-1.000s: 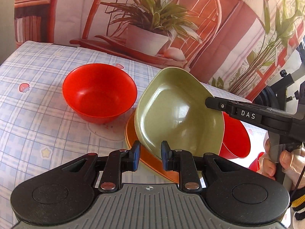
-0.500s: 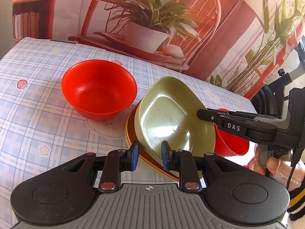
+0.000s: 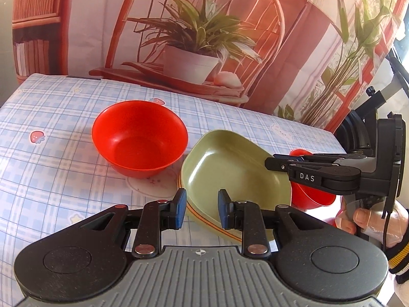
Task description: Organize plates and bowls
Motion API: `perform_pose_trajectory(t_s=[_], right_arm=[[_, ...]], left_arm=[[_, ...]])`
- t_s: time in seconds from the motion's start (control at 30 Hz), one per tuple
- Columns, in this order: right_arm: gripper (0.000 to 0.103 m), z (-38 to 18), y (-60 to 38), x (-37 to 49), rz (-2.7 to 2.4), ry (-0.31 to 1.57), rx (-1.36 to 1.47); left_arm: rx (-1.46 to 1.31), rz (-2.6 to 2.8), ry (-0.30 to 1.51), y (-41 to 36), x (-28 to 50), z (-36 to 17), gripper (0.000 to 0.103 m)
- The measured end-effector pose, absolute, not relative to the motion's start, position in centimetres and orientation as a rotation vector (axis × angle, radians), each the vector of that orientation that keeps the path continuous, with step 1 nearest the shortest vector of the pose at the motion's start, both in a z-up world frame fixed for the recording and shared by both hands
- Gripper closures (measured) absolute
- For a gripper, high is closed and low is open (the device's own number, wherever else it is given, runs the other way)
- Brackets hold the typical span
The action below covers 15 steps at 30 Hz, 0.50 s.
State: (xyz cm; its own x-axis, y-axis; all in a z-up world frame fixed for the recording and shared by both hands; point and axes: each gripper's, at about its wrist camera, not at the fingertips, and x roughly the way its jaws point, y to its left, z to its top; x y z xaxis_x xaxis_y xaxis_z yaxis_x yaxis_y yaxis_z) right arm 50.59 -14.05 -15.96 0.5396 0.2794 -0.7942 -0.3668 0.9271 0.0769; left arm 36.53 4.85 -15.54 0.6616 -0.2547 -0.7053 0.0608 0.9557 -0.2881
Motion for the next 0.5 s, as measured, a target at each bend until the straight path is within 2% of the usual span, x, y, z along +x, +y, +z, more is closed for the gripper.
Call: perform_pose_trajectory(t_s=[0.3,0.5], right_arm=[[0.089,-14.0,-13.3,49.6,0.377,0.883,-0.108],[0.089,-12.2,-11.0,50.4,0.453,0.848,-0.047]], left_arm=[[-0.254,-0.125,0.775,8.0,37.2,-13.5,0.075],[-0.258,-0.051,0.736,12.2,38.5,-12.3,0.070]])
